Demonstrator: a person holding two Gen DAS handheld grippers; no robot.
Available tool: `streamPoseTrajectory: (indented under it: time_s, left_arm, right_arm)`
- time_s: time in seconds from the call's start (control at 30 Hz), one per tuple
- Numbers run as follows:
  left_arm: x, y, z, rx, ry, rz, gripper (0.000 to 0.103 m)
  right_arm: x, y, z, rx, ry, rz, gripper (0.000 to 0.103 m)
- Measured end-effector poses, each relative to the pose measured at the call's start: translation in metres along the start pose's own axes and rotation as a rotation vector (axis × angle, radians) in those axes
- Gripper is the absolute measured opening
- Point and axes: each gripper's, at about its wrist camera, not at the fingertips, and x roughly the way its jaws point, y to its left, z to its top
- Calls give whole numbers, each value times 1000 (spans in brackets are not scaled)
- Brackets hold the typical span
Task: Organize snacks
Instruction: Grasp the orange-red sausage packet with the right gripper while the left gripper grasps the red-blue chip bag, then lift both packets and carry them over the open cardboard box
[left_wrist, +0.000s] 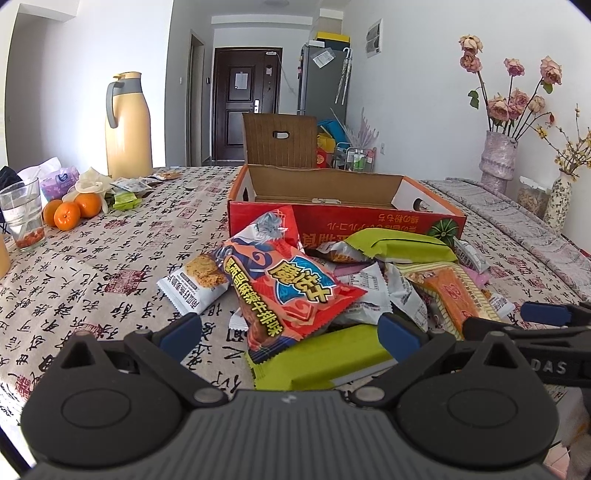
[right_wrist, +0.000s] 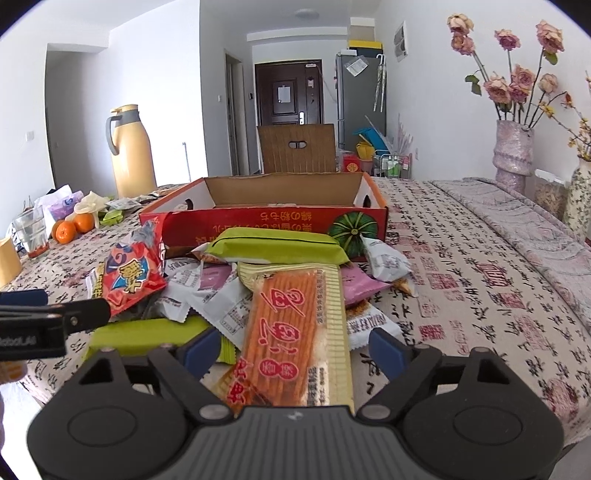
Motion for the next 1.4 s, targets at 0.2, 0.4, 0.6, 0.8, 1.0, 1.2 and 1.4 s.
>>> streamPoseTrajectory:
  time_s: [0.2, 0.4, 0.6, 0.8, 1.0, 1.2, 1.4]
  left_arm:
    - [7, 3, 1, -5, 9, 10, 103]
    - [14, 5, 6, -11, 13, 10, 103]
    - [18, 4, 7, -14, 23, 9, 103]
    - [17, 5, 6, -22, 25, 18, 103]
    - [17, 7, 8, -33, 36, 29, 103]
    - [21, 7, 18, -38, 43, 35, 103]
    - [33, 6, 37, -53, 44, 54, 103]
  right_arm:
    - [31, 3, 7, -12, 37, 2, 81]
    - [42, 4, 3, -6, 57, -36, 70]
    - [43, 10, -2, -35, 58, -48, 53]
    - [39, 11, -3, -47, 57, -8, 36]
    - [24, 5, -1, -14, 9, 7, 35]
    - [11, -2, 7, 11, -44, 3, 35]
    - [10, -17, 17, 41, -77, -28, 35]
